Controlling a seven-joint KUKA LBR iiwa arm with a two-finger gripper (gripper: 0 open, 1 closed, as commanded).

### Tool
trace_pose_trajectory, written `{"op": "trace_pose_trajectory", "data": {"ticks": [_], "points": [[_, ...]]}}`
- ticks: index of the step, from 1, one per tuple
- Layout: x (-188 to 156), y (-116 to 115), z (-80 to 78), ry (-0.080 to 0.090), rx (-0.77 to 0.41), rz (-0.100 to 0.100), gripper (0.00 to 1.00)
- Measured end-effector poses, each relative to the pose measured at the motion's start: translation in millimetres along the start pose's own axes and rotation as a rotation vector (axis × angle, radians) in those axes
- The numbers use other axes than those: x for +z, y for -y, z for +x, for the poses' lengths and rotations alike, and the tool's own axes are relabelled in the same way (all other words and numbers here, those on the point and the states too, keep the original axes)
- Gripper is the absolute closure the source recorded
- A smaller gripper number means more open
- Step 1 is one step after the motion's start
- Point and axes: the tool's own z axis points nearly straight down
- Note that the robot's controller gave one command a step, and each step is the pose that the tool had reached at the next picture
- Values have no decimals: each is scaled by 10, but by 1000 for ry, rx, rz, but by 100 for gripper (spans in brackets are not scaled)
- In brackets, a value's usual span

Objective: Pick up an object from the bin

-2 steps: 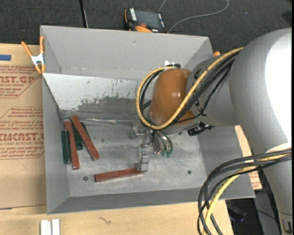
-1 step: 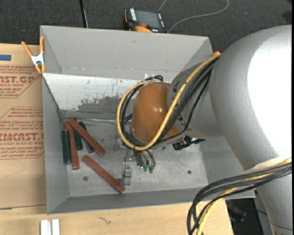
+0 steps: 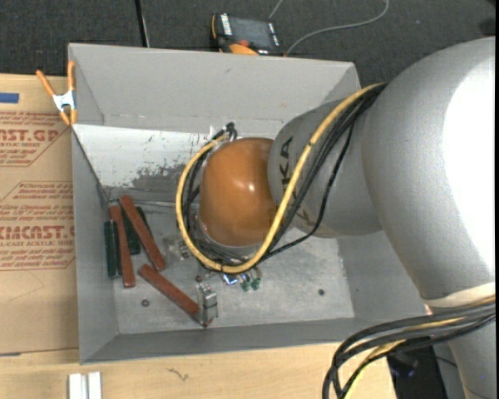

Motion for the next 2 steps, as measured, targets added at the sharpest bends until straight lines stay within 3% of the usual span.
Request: {"op": "trace_pose_trajectory", "data": {"ticks": [1,2], "points": [[318,-359,5,5,-12,2,0],[310,-345,21,-3,-9,1,100]]}}
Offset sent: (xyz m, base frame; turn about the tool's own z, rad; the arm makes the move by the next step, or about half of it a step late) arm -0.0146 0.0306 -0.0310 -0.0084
